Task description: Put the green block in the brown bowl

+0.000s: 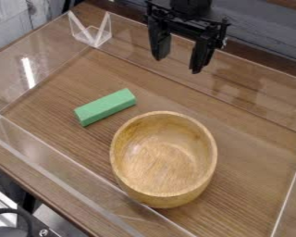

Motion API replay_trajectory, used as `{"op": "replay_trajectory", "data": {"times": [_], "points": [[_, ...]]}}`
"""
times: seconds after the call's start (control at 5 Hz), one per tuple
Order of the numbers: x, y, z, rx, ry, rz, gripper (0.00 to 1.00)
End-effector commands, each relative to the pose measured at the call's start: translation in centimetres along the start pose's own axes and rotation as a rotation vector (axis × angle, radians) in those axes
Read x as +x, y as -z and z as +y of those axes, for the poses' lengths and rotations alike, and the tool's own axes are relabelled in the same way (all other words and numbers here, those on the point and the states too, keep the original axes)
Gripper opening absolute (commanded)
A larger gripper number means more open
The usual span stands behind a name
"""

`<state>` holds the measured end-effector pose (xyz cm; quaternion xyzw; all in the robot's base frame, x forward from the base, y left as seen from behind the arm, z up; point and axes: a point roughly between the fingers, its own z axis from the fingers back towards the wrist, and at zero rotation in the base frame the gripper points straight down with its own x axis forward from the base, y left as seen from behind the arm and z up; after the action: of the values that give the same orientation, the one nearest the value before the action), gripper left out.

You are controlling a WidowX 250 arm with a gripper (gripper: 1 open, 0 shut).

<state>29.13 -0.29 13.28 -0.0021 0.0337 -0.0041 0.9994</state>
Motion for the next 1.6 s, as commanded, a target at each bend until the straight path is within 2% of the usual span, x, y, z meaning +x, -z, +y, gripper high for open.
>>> {"op": "replay_trajectory", "data": {"times": [0.0, 0.2, 0.6, 1.0, 1.4], "points": [[-0.2, 0.4, 1.7, -0.001, 0.035, -0.005, 1.00], [-0.5, 1.1, 3.9, -0.001, 0.077, -0.012, 1.00], [-2.4, 1.7, 8.5, 0.007, 0.191, -0.087, 1.00], [-3.1, 2.8, 10.1, -0.004, 0.208, -0.116, 1.00], [-3.1, 4.3, 11.1, -0.022, 0.207, -0.139, 1.00]]}}
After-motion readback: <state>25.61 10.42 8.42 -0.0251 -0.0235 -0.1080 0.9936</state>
